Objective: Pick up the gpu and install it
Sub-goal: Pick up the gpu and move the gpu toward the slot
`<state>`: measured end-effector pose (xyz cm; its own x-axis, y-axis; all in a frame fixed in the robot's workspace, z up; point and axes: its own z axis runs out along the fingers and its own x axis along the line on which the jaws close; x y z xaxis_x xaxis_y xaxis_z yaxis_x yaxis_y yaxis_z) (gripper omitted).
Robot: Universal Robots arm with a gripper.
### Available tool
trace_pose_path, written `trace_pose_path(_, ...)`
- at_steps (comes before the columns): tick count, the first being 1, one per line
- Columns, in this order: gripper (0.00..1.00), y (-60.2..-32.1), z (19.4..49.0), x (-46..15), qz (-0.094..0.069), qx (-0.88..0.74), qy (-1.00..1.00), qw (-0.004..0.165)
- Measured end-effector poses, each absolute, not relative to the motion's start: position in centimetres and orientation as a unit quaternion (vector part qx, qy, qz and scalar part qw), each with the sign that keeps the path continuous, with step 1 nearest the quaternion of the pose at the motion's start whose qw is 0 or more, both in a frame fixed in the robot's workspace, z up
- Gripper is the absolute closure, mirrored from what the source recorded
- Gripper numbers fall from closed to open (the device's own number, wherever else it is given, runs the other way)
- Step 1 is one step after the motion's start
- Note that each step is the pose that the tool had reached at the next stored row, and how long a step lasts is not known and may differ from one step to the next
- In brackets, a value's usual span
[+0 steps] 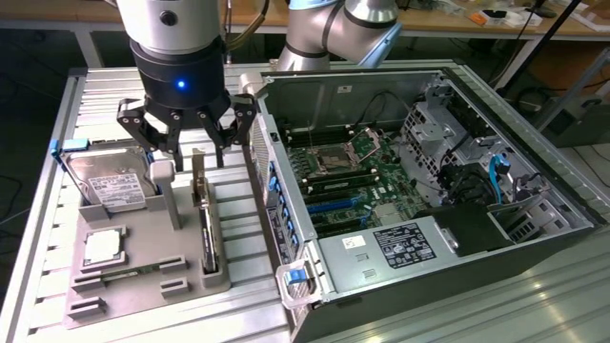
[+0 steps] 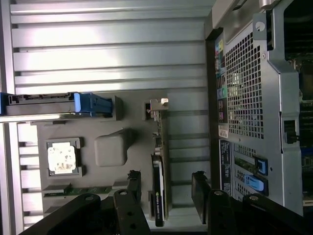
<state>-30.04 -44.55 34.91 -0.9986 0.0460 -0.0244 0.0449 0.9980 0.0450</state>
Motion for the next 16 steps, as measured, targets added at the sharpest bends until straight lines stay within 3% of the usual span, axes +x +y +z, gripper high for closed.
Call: trace_pose_path(16,0.46,-44.6,33.9,-30.0,0.022,0.023,0.999,0.012)
